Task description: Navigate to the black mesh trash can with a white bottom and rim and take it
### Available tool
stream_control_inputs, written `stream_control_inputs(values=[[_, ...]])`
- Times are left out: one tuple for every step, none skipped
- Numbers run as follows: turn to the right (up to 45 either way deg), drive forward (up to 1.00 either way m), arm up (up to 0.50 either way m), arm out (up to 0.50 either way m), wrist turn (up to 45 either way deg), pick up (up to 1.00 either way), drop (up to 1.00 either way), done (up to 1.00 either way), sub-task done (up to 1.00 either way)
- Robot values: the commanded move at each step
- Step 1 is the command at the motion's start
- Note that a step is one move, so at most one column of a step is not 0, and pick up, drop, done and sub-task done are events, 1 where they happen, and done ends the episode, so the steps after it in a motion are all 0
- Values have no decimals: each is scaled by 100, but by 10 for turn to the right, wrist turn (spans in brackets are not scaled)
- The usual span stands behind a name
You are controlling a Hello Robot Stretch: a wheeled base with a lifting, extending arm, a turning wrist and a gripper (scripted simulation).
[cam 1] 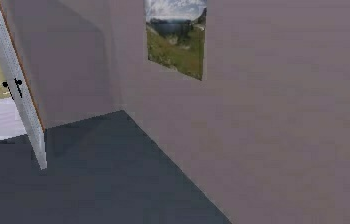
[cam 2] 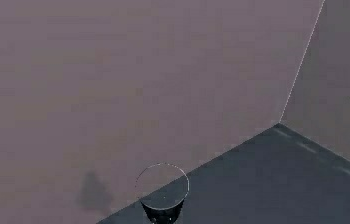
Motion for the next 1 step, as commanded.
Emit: stream_control_inputs(values=[[0,0,10,0,0,0,0,0,0]])
